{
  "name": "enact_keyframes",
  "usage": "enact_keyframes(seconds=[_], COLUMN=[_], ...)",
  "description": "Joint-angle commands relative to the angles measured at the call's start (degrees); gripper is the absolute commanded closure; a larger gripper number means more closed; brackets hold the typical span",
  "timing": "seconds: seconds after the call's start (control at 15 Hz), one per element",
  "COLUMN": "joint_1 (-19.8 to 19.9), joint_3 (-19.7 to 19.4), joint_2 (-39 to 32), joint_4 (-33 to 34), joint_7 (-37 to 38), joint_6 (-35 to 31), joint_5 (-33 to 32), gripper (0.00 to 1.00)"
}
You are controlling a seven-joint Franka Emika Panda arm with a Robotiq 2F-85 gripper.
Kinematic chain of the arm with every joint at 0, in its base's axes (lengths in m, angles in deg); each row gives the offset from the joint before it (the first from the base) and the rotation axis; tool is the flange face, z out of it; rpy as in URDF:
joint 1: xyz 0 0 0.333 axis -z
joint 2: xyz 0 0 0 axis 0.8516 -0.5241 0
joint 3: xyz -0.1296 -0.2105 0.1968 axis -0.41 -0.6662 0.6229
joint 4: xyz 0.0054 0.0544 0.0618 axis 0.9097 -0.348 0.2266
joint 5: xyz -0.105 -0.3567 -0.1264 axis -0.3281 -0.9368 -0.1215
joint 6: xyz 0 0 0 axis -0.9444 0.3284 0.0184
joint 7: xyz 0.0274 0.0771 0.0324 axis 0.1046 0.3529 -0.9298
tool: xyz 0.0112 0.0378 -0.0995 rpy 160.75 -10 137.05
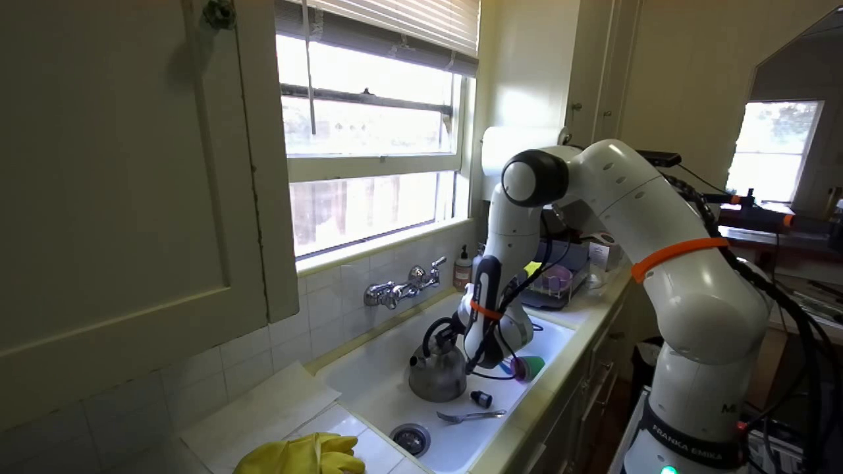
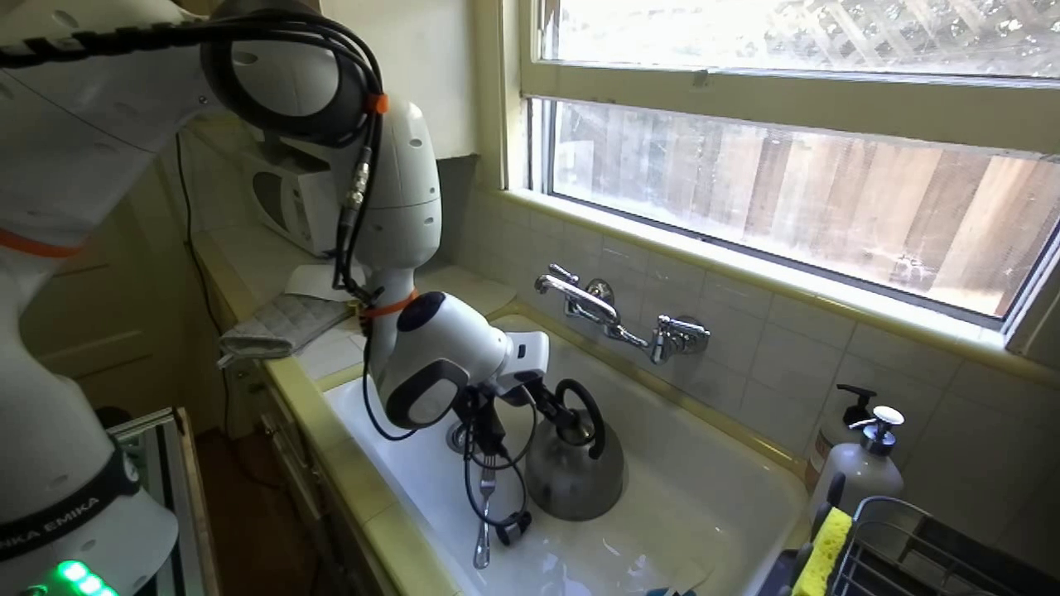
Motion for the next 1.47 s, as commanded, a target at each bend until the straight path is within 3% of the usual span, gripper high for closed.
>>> enact_keyframes(seconds=[0.0,0.07,0.2,0.27,0.67,0.73,0.87,1.27,1.4], joint_1=[0.0,0.0,0.0,0.1,0.2,0.3,0.4,0.3,0.4], joint_3=[-0.1,-0.1,-0.1,0.0,0.2,0.2,0.1,-0.2,-0.3], joint_2=[-1.5,-1.6,-1.7,-1.8,-1.5,-1.4,-1.6,-2.5,-2.6], joint_4=[1.2,1.3,1.5,1.6,1.7,1.7,2.1,3.5,3.8], joint_7=[-0.2,-0.2,-0.2,-0.1,0.0,0.0,0.1,0.0,0.0], joint_6=[-0.3,-0.2,0.1,0.3,0.1,0.2,0.3,0.6,0.7], joint_5=[-1.0,-1.0,-1.0,-1.2,-1.4,-1.4,-1.2,-0.9,-0.9], gripper=[0.70,0.70,0.98,1.00,1.00,0.87,0.84,1.00,1.00])
